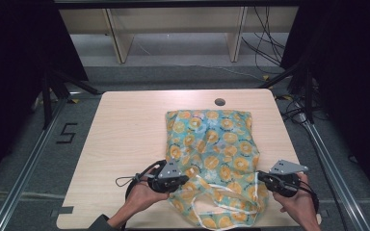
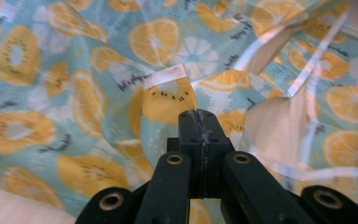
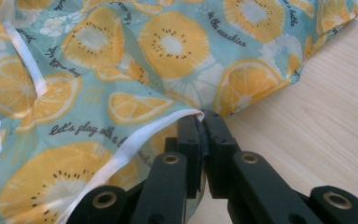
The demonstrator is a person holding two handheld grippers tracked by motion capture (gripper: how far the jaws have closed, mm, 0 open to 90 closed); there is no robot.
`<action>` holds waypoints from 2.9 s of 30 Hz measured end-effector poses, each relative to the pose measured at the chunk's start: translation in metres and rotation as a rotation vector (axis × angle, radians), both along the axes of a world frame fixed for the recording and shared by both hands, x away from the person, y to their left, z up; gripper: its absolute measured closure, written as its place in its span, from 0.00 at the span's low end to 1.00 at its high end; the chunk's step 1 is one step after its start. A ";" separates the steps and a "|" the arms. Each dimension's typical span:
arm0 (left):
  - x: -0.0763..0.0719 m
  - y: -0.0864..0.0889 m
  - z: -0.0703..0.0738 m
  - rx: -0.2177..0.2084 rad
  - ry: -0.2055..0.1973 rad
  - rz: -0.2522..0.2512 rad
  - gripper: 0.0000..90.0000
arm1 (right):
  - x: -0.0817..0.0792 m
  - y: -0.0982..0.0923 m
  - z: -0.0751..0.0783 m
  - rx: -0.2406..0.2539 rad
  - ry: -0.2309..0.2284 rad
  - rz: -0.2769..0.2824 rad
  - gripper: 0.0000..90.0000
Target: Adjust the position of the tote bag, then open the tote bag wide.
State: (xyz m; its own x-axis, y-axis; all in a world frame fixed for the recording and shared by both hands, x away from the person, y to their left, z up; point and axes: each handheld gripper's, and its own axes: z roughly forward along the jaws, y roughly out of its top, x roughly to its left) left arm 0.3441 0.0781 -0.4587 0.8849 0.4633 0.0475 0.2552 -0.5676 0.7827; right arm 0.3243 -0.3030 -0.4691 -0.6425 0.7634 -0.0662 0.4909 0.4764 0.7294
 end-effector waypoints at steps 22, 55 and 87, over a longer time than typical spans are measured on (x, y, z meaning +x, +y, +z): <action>0.069 0.025 0.056 -0.173 -0.116 0.194 1.00 | -0.007 0.010 0.015 -0.001 -0.049 0.050 0.90; 0.182 0.052 0.012 -0.138 0.026 0.431 1.00 | 0.178 0.041 0.038 -0.241 -0.104 -0.056 1.00; 0.132 -0.016 0.046 0.028 0.060 0.029 0.49 | 0.174 0.035 0.034 -0.165 -0.017 -0.027 1.00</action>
State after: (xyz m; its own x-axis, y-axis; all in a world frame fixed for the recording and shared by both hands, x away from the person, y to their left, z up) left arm 0.4759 0.0622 -0.4131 0.8728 0.4881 0.0079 0.3181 -0.5810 0.7491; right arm 0.4987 -0.2678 -0.4352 -0.6195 0.7583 -0.2030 0.4932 0.5772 0.6508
